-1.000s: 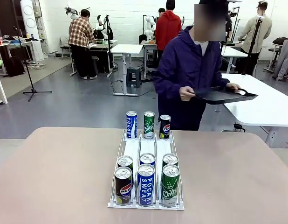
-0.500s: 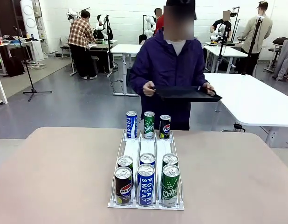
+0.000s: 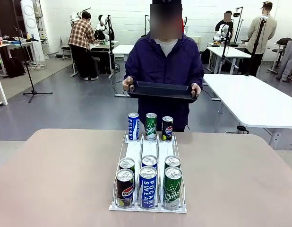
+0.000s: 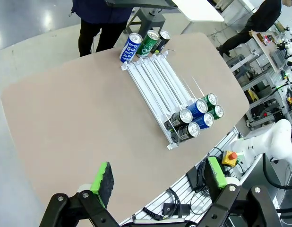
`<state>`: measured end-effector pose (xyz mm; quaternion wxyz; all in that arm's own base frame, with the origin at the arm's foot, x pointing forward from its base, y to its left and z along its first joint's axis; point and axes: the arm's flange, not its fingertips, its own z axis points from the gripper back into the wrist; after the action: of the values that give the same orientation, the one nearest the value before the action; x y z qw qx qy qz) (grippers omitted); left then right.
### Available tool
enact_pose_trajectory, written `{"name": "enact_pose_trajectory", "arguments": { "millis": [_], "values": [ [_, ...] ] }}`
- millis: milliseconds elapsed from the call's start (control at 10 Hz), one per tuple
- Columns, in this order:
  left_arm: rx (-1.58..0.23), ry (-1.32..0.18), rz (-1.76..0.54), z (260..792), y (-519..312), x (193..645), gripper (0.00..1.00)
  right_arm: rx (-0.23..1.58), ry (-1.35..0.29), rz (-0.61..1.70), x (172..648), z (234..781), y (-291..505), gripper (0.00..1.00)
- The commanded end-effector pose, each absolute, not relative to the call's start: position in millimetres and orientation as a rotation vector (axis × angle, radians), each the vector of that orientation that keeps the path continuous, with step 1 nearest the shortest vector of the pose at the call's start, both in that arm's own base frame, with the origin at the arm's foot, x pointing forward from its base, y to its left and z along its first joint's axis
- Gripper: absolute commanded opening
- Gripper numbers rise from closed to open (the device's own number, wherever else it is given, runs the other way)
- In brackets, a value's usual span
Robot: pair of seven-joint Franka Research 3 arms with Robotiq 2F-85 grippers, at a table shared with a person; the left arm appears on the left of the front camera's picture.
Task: Retrieve and hand over the desired beverage to the person.
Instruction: Pick up a can of the same type that the person held from the Automatic Can Dispenser.
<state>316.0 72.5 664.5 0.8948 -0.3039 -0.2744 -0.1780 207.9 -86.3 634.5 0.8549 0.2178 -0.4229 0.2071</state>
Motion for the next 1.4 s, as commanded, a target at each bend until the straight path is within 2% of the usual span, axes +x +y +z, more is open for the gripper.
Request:
{"name": "enact_pose_trajectory", "arguments": {
  "millis": [0, 1300],
  "values": [
    [-0.632, -0.583, -0.363, 665.4, 73.4, 316.4, 1.0, 0.457, -0.887, 0.445, 208.3, 634.2, -85.1, 1.0],
    [-0.632, -0.583, -0.363, 665.4, 73.4, 316.4, 1.0, 0.457, -0.887, 0.445, 208.3, 634.2, -85.1, 1.0]
  ]
}}
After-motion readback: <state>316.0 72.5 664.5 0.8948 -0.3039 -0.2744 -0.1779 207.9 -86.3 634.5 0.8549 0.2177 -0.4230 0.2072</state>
